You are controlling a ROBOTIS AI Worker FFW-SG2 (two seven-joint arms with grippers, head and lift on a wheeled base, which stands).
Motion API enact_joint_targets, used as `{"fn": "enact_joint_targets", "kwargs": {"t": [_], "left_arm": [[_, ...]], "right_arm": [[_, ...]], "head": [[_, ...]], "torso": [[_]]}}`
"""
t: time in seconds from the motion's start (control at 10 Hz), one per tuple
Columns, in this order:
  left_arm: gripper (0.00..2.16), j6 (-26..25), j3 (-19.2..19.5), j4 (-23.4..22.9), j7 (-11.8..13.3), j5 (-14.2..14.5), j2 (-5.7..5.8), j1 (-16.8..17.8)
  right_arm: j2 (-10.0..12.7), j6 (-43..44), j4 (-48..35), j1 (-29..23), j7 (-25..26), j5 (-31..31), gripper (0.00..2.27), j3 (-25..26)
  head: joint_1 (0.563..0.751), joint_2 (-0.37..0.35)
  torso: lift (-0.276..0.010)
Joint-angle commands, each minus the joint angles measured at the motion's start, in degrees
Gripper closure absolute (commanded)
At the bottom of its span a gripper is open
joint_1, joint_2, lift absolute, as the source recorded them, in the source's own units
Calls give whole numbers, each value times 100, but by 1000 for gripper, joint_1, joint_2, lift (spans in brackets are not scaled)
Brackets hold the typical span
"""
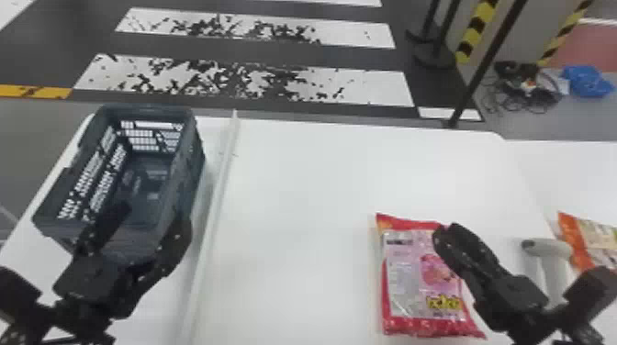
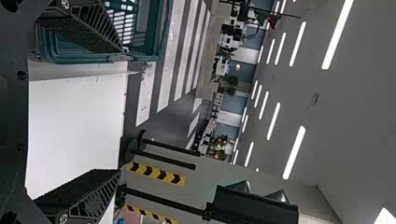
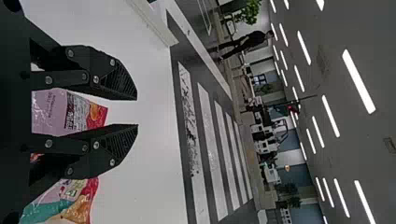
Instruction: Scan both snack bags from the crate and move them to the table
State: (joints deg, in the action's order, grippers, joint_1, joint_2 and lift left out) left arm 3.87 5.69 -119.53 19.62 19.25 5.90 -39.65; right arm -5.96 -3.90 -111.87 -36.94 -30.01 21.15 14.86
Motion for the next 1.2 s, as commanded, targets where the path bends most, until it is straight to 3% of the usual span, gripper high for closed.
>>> {"fn": "enact_joint_targets", "kwargs": {"t": [0.0,0.1,0.4,0.6,0.9,1.1], "left_arm": [[73,3,2,0,-3,0,8,-17],[73,3,-6,9,-38,0,8,-26],[73,3,-77,115,-82,0,43,45],[73,-14,-121,369,-126,0,60,203],[73,3,-138,484,-152,0,51,264],[73,21,-112,580,-161,0,60,273]], "right_arm": [[34,254,7,-42,-330,-94,12,588],[43,763,43,-94,-383,-445,39,887],[51,904,623,-24,-567,-472,80,1836],[-142,834,1317,213,-629,-480,87,2064],[-564,482,2521,951,-848,-603,87,2056],[-713,60,3022,1409,-1086,-718,87,2056]], "head": [[695,-84],[695,-104],[695,-257],[695,-339],[695,-350],[695,-350]], "torso": [[-87],[-87],[-87],[-87],[-87],[-87]]}}
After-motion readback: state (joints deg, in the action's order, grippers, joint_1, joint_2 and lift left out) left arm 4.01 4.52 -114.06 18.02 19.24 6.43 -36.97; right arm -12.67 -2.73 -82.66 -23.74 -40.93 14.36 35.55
